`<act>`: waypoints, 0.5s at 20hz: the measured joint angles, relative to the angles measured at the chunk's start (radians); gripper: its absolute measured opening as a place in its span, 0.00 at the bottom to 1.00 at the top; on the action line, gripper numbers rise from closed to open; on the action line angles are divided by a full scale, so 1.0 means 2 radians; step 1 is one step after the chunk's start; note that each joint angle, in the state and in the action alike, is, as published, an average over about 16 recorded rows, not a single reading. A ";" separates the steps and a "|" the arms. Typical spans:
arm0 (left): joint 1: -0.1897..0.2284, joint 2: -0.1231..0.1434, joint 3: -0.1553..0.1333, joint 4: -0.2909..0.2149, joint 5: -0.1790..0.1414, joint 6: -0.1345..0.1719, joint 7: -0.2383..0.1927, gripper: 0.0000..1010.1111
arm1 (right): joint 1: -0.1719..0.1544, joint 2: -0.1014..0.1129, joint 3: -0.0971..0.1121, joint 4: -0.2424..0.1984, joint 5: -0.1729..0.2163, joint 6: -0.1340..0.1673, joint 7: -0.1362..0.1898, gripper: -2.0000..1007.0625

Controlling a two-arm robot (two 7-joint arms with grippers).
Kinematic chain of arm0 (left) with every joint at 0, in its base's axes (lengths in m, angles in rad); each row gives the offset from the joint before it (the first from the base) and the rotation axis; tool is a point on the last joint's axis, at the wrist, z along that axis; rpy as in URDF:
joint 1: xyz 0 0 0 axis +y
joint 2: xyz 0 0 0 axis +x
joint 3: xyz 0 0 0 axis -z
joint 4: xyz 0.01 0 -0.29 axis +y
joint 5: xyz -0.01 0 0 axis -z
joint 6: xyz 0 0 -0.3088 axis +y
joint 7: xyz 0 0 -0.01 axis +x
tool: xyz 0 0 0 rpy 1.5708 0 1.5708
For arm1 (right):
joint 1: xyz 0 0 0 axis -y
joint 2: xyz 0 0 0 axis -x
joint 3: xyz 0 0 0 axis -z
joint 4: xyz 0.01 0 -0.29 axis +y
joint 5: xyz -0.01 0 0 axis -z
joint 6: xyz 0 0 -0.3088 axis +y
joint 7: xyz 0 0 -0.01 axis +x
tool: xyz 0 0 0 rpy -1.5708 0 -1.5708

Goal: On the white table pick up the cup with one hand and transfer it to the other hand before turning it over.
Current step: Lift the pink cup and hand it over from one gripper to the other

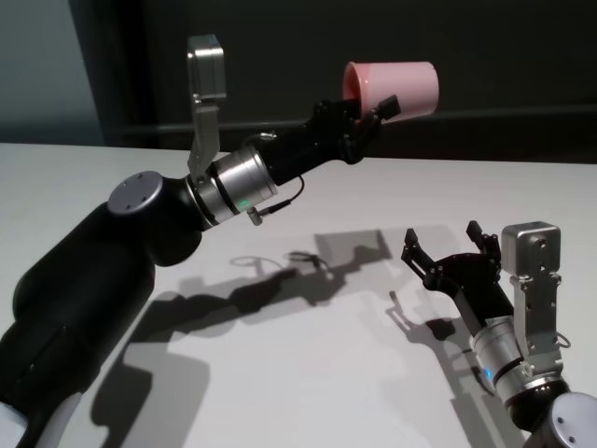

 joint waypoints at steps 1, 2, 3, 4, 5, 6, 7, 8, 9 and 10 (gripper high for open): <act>0.000 0.000 0.000 0.000 0.000 0.000 0.000 0.05 | 0.000 0.000 0.000 0.000 0.000 0.000 0.000 0.99; 0.000 0.000 0.000 0.000 0.000 0.000 0.000 0.05 | 0.000 0.000 0.000 0.000 0.000 0.000 0.000 0.99; 0.000 0.000 0.000 0.000 0.000 0.000 0.000 0.05 | 0.000 0.000 0.000 0.000 0.000 0.000 0.000 0.99; 0.000 0.000 0.000 0.000 0.001 0.000 0.000 0.05 | 0.000 0.000 0.000 0.000 0.000 0.000 0.000 0.99; 0.000 0.000 0.000 -0.001 0.001 0.000 0.000 0.05 | 0.000 0.000 0.000 0.000 0.000 0.000 0.000 0.99; 0.000 0.000 0.000 -0.001 0.001 0.000 0.001 0.05 | 0.000 0.000 0.000 0.000 0.000 0.000 0.000 0.99; 0.000 0.000 0.000 -0.001 0.001 -0.001 0.001 0.05 | 0.000 0.000 0.000 0.000 0.000 0.000 0.000 0.99; 0.000 0.000 0.000 -0.001 0.001 -0.001 0.001 0.05 | 0.000 0.000 0.000 0.000 0.000 0.000 0.000 0.99; 0.000 0.000 0.000 -0.001 0.001 -0.001 0.001 0.05 | 0.000 0.000 0.000 0.000 0.000 0.000 0.000 0.99; 0.000 0.001 0.000 -0.001 0.001 -0.001 0.001 0.05 | 0.000 0.000 0.000 0.000 0.000 0.000 0.000 0.99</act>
